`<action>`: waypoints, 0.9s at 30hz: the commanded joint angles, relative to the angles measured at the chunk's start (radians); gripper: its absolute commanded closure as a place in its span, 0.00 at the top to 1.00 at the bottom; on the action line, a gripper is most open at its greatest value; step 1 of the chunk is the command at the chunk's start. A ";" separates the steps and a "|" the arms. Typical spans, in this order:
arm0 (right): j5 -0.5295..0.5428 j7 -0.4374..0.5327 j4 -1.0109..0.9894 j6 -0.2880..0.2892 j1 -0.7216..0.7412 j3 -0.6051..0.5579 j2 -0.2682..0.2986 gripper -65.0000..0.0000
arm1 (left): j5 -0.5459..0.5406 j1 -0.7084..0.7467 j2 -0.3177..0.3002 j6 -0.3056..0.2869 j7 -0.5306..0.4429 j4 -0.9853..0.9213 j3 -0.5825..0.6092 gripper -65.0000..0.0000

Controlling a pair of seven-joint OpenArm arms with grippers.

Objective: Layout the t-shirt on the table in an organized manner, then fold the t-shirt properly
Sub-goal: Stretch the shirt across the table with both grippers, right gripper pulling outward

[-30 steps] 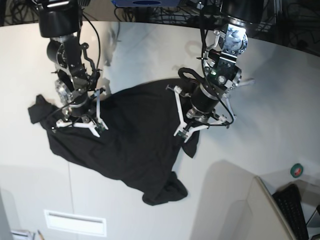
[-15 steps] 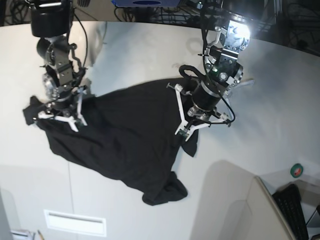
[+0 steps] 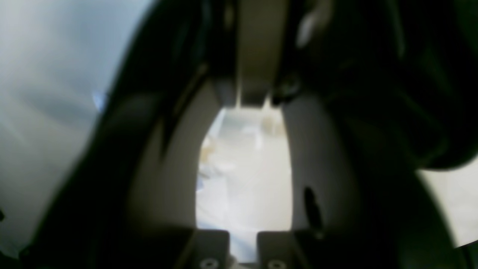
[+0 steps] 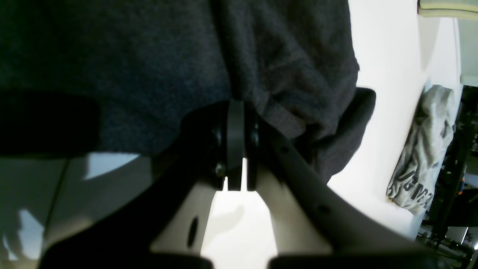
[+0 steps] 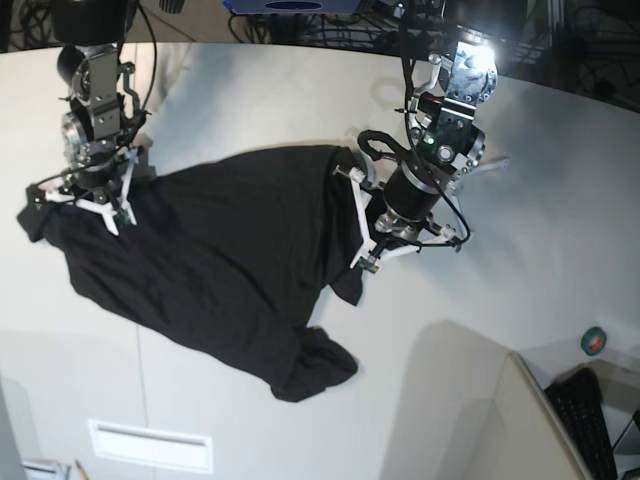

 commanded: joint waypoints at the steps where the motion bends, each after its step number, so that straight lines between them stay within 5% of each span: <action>1: -0.001 0.007 0.040 0.001 0.014 0.003 -0.010 0.00 | -0.005 -0.014 0.000 0.004 -0.022 0.010 -0.003 0.00; 5: -0.002 0.005 0.188 0.023 0.031 0.000 -0.044 0.00 | -0.005 -0.017 0.000 0.004 -0.022 0.010 -0.003 0.00; 9: -0.007 -0.021 0.328 0.155 0.046 -0.032 -0.116 0.00 | -0.005 -0.035 0.002 0.004 -0.020 0.011 0.008 0.00; 14: -0.007 -0.151 0.437 0.201 0.042 -0.042 -0.159 0.00 | -0.004 -0.037 0.022 0.004 -0.020 0.017 -0.003 0.00; 18: -0.004 -0.208 0.481 0.221 0.017 -0.063 -0.159 0.42 | -0.007 -0.032 0.022 0.033 -0.020 0.019 -0.003 0.00; 23: -0.001 -0.235 0.544 0.353 -0.006 -0.014 -0.166 0.80 | -0.011 -0.035 0.022 0.059 -0.020 0.017 -0.003 0.00; 27: 0.013 -0.308 0.544 0.410 0.030 0.083 -0.168 0.90 | -0.011 -0.035 0.022 0.059 -0.019 0.017 -0.003 0.00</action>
